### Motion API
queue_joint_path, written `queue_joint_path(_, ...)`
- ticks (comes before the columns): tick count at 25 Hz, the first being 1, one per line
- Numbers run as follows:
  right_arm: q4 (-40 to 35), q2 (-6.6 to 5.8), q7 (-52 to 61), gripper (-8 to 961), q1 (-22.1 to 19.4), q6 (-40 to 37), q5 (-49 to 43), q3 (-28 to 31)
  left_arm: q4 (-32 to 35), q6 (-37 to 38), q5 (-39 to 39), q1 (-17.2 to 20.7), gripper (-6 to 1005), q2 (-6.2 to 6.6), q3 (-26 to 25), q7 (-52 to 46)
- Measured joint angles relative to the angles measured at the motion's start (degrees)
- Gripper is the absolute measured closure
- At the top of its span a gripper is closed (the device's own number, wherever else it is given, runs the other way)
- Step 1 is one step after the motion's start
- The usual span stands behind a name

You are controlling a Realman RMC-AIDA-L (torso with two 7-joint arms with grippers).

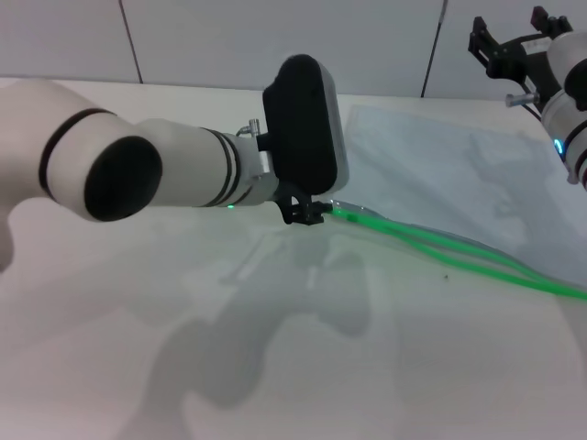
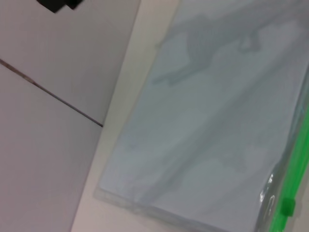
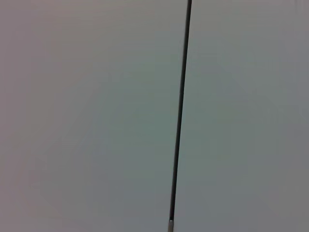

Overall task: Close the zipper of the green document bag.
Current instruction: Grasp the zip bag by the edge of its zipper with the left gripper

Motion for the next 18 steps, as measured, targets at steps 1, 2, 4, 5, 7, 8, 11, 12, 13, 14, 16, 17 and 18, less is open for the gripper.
queue_joint_path(1, -0.02, 0.00, 0.00, 137, 0.03, 0.00, 0.00, 0.00, -0.57, 0.07, 0.02, -0.34, 243, 0.00, 0.29, -0.05)
queue_joint_path(2, -0.02, 0.00, 0.00, 137, 0.04, 0.00, 0.00, 0.00, -0.91, 0.06, 0.03, -0.59, 243, 0.00, 0.67, -0.23)
queue_joint_path(4, -0.02, 0.00, 0.00, 137, 0.07, 0.00, 0.00, 0.00, -0.77, -0.07, 0.04, -0.69, 243, -0.02, 1.23, -0.78)
queue_joint_path(5, 0.00, 0.00, 0.00, 138, 0.07, 0.00, 0.00, 0.00, -0.38, -0.16, 0.04, -0.65, 243, -0.03, 1.50, -1.09)
queue_joint_path(7, 0.02, 0.00, 0.00, 138, 0.08, -0.01, 0.00, 0.00, 1.31, -0.41, 0.04, -0.38, 243, 0.02, 1.86, -1.67)
queue_joint_path(8, 0.03, 0.00, 0.00, 138, 0.07, -0.01, 0.00, 0.00, 1.80, -0.52, 0.04, -0.33, 243, 0.05, 1.91, -1.83)
queue_joint_path(11, 0.08, 0.00, 0.00, 137, 0.04, -0.02, 0.00, 0.00, 2.55, -1.19, 0.16, -0.26, 244, 0.09, 1.95, -2.15)
queue_joint_path(12, 0.10, 0.00, 0.00, 137, 0.05, -0.02, 0.00, 0.00, 2.84, -1.84, 0.65, -0.21, 244, 0.09, 1.96, -2.42)
queue_joint_path(13, 0.10, 0.00, 0.00, 137, 0.07, -0.03, 0.00, 0.00, 2.84, -2.10, 0.99, -0.21, 245, 0.06, 1.96, -2.68)
queue_joint_path(14, 0.11, 0.00, 0.00, 137, 0.08, -0.03, 0.00, 0.00, 2.84, -2.10, 0.99, -0.21, 245, 0.06, 1.96, -2.68)
queue_joint_path(16, 0.13, 0.00, 0.00, 137, 0.09, -0.03, 0.00, 0.00, 2.83, -2.67, 1.54, -0.21, 245, 0.03, 2.20, -3.61)
queue_joint_path(17, 0.13, 0.00, 0.00, 137, 0.09, -0.03, 0.00, 0.00, 2.83, -2.98, 1.79, -0.23, 246, 0.02, 2.50, -4.26)
queue_joint_path(18, 0.13, 0.00, 0.00, 137, 0.09, -0.03, 0.00, 0.00, 2.83, -3.21, 1.95, -0.24, 246, 0.03, 2.83, -4.79)
